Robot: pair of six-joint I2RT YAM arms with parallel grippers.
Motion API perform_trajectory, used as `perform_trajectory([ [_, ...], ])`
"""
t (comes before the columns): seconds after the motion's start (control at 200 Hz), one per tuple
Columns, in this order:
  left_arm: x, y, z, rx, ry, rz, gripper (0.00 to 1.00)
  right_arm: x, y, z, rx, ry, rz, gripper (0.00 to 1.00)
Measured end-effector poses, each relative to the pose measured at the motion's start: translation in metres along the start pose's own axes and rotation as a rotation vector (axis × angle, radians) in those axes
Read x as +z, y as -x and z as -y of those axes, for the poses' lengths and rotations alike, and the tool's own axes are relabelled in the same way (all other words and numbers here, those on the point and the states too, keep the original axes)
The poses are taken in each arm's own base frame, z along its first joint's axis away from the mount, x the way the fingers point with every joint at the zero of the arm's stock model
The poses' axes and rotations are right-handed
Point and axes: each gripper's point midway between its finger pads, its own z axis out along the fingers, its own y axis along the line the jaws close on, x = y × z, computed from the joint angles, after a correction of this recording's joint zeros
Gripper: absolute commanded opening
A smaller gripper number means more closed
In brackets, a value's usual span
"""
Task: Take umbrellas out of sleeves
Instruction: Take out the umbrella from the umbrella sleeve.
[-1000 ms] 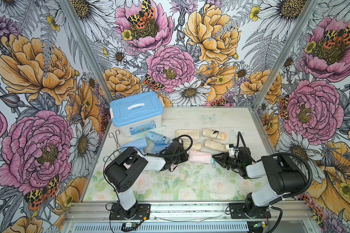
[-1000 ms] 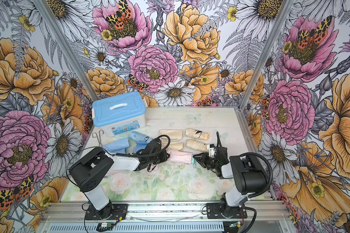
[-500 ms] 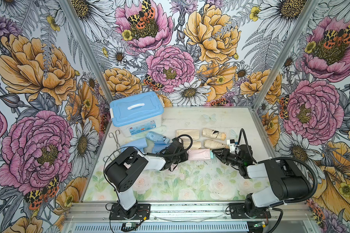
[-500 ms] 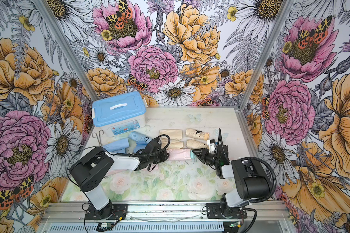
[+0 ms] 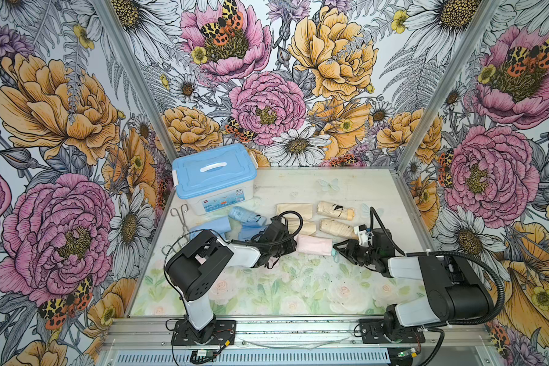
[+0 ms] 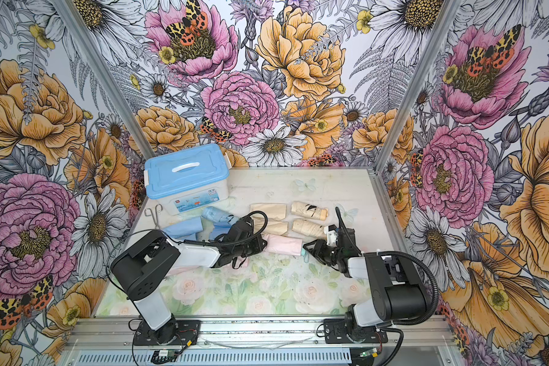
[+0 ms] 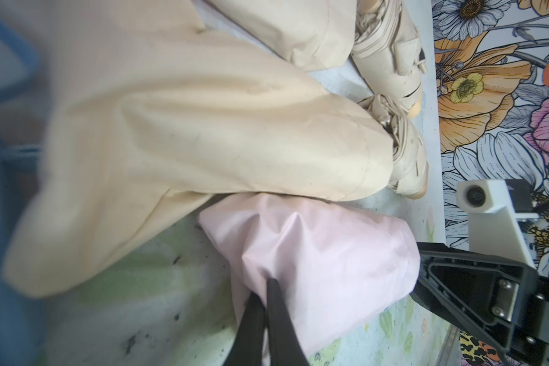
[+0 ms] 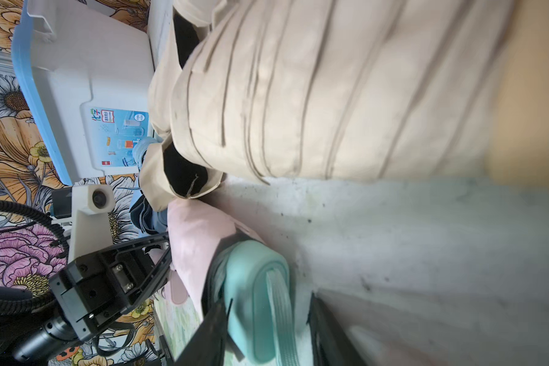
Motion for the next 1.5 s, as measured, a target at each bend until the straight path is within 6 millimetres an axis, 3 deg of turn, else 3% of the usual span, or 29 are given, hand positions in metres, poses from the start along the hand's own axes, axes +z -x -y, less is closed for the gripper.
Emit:
perform_trajectory([
  [0.49,0.006,-0.002,-0.003,0.000,-0.003,-0.003,0.07,0.015,0.004,-0.010,-0.018,0.077,-0.019,0.44],
  [0.765,0.008,-0.001,-0.003,0.000,-0.005,0.003,0.07,0.016,-0.004,-0.012,0.044,0.113,-0.016,0.28],
  [0.95,0.008,-0.001,-0.003,0.000,-0.005,0.004,0.07,0.015,-0.001,-0.017,0.066,0.134,-0.001,0.12],
  [1.166,0.008,-0.001,-0.003,0.000,-0.005,0.004,0.07,0.013,0.004,-0.028,0.072,0.181,0.009,0.00],
  [1.501,0.006,-0.001,-0.003,0.000,-0.004,0.004,0.07,0.009,0.005,-0.036,0.074,0.231,-0.006,0.00],
])
